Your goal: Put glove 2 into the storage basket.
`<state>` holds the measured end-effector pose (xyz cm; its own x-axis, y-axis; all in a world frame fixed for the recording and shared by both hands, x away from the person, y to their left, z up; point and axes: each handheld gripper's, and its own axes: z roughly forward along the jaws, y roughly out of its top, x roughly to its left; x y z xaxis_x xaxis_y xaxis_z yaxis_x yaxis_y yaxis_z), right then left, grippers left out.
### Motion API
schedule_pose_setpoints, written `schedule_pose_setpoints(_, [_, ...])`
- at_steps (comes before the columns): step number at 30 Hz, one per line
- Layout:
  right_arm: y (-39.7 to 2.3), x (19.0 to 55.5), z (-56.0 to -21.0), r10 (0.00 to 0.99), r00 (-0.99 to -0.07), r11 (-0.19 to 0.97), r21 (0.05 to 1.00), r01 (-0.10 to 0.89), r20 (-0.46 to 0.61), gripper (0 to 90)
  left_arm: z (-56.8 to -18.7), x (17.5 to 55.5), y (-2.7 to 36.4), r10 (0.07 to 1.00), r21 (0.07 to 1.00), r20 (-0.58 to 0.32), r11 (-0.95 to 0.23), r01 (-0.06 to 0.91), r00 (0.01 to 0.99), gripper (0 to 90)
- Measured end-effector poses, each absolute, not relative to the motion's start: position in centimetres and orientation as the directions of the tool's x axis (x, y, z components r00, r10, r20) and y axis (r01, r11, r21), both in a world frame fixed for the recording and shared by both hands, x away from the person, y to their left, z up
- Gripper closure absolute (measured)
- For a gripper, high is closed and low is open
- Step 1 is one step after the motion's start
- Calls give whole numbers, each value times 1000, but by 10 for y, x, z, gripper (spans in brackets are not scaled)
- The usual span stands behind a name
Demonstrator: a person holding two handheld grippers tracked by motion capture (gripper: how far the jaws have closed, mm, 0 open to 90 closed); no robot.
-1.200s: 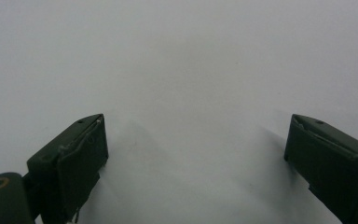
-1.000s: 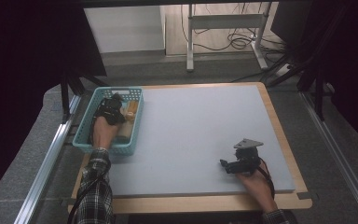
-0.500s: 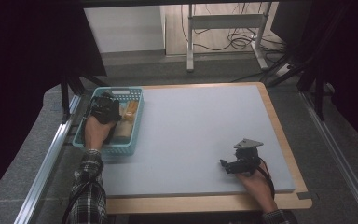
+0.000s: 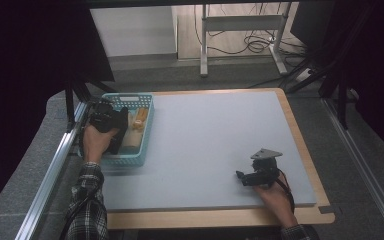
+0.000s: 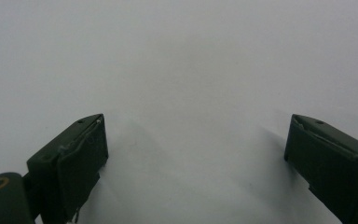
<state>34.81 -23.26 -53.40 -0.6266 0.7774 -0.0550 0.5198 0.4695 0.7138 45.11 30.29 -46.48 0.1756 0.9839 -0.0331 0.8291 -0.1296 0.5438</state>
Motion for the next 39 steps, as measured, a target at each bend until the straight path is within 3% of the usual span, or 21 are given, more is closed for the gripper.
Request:
schedule_pose_setpoints(9, [-233, 348, -534, 777, -627, 469, 714, 520, -55, 57, -460, 445, 308, 982, 564, -50, -124, 816, 183, 113])
schedule_pose_setpoints(20, [-233, 348, -534, 777, -626, 469, 714, 520, -55, 57, -453, 434, 315, 973, 616, -130, -71, 784, 190, 72])
schedule_pose_setpoints(28, [-233, 348, -534, 778, -626, 469, 714, 520, -55, 57, -446, 426, 310, 968, 636, -78, -136, 760, 238, 40])
schedule_pose_setpoints(39, [-233, 348, -534, 777, -627, 470, 714, 519, -55, 57, -438, 414, 301, 952, 669, -76, -172, 723, 296, 22])
